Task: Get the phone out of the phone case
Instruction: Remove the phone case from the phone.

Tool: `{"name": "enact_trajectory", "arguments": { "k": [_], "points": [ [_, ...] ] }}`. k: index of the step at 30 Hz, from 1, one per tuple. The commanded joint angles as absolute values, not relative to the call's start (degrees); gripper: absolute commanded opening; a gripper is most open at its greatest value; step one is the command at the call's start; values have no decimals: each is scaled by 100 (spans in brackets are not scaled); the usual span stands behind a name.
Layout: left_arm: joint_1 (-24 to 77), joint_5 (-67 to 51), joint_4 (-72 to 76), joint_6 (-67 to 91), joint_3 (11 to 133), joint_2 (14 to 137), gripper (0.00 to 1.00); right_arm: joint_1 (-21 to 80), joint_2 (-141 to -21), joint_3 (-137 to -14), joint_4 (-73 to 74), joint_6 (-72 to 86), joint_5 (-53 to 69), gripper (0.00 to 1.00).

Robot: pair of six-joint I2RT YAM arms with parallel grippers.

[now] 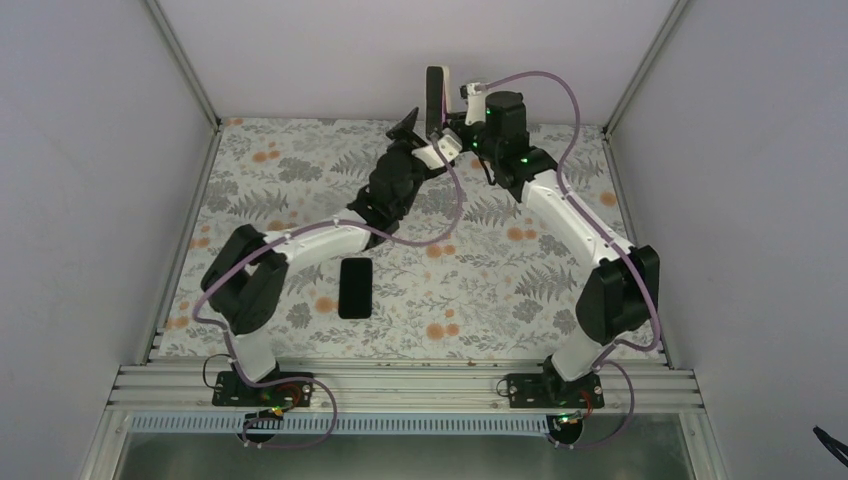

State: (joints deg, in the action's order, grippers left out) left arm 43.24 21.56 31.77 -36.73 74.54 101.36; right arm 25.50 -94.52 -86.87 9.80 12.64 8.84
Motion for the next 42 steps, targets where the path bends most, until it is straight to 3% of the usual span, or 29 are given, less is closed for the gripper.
{"name": "enact_trajectory", "arguments": {
  "k": [1, 21, 26, 29, 30, 42],
  "points": [
    [4392, 3241, 6174, -5439, 7186, 10639, 89, 2994, -9675, -8713, 1307, 1690, 1852, 3],
    [3920, 2928, 5828, -5454, 8131, 11581, 55, 3310, -9754, -8498, 1157, 2206, 3178, 2],
    [3911, 2792, 5195, -5274, 8648, 11806, 59, 3480, -9770, -8524, 1200, 2180, 3210, 2],
    [3945, 2728, 5180, -5362, 8836, 11942, 34, 3566, -9837, -8504, 1187, 2190, 3301, 2],
    [3948, 2699, 5145, -5415, 8930, 12002, 30, 3609, -9864, -8492, 1176, 2195, 3333, 2],
    [3916, 2649, 5234, -5674, 9228, 12239, 3, 3628, -9891, -8519, 1203, 2143, 3466, 2]
  ]
}}
